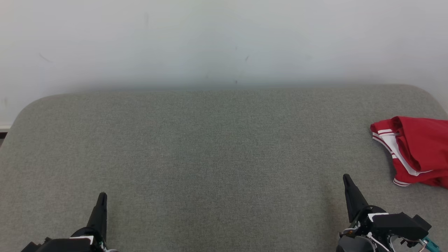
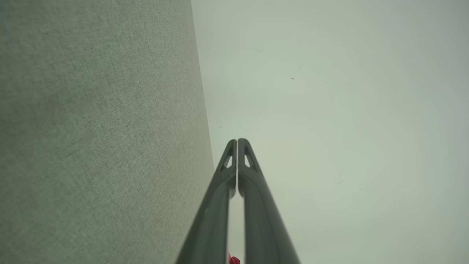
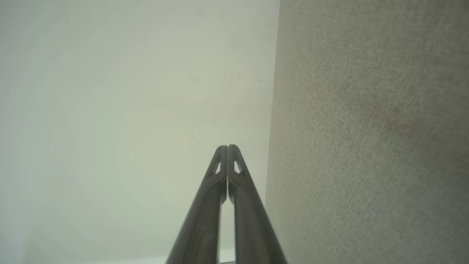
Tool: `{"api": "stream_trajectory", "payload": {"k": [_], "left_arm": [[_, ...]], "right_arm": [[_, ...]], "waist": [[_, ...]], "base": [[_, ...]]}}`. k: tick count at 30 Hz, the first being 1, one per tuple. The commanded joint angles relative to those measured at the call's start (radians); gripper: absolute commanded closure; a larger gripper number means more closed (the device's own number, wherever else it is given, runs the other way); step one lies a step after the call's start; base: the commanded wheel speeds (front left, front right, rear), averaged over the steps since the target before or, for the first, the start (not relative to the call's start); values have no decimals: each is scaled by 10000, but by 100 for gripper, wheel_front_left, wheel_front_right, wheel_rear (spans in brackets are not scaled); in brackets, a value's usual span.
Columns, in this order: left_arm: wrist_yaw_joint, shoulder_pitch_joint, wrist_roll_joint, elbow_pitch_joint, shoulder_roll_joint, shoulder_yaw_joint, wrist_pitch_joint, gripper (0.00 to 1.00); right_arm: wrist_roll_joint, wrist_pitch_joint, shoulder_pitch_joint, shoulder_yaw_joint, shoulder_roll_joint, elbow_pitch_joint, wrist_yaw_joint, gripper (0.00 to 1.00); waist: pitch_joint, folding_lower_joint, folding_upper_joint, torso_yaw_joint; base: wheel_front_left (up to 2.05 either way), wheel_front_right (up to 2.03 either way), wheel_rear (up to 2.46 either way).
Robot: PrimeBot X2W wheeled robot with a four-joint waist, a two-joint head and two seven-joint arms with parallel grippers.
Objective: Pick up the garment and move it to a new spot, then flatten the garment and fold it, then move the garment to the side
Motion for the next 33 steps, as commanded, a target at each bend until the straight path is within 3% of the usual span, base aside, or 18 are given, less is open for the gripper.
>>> {"api": "stream_trajectory", "payload": {"k": [1, 33], "left_arm": [[-14, -97, -55, 9, 28, 31, 1, 100], [-14, -94, -53, 6, 28, 29, 0, 100]], "right_arm": [[16, 21, -51, 2, 20, -27, -21, 100], [17, 20, -50, 4, 20, -27, -21, 100]], "waist": [[0, 0, -1, 0], [0, 0, -1, 0]], "base": [[0, 0, 0], [0, 0, 0]]}}
